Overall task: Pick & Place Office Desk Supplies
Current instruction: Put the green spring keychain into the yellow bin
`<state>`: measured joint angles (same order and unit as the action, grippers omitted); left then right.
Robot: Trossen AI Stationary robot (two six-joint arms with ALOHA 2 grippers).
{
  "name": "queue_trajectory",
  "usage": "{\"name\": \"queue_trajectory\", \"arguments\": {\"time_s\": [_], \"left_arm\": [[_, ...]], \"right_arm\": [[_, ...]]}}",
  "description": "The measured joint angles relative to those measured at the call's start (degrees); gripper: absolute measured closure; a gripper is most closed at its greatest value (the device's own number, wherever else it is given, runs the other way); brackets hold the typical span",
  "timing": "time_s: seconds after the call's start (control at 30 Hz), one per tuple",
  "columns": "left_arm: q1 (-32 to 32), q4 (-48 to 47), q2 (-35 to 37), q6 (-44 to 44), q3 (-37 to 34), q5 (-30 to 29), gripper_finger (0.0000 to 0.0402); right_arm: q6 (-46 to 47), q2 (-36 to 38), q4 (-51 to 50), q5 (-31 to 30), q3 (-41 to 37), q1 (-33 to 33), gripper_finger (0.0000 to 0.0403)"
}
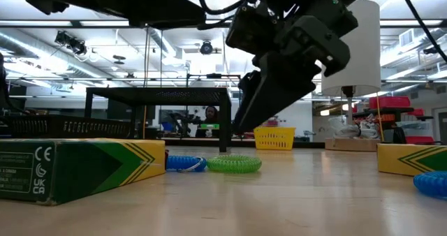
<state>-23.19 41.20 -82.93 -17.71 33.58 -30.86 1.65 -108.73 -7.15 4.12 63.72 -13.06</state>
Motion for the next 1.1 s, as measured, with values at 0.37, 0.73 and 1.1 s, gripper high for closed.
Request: {"name": "queue_trajectory", "arguments": {"time_s": [0.37,0.73,1.1], "left_arm": [[-0.8,18.5,2.8,0.9,-14.1,-0.7,0.0168],[-7.8,20.6,8.9,4.3,-23.6,-13.1,0.0168],[-8.7,21.8,8.8,4.0,-23.7,-14.2,0.0168]], "right_arm": [[0.9,-3.6,2.8,-0.4,0.1,-0.8,0.019],[2.6,-5.8,4.8,-0.1,0.1,-1.2,0.0191],[3.5,-6.5,4.7,-5.0,0.2,-1.2,0.0373]]}}
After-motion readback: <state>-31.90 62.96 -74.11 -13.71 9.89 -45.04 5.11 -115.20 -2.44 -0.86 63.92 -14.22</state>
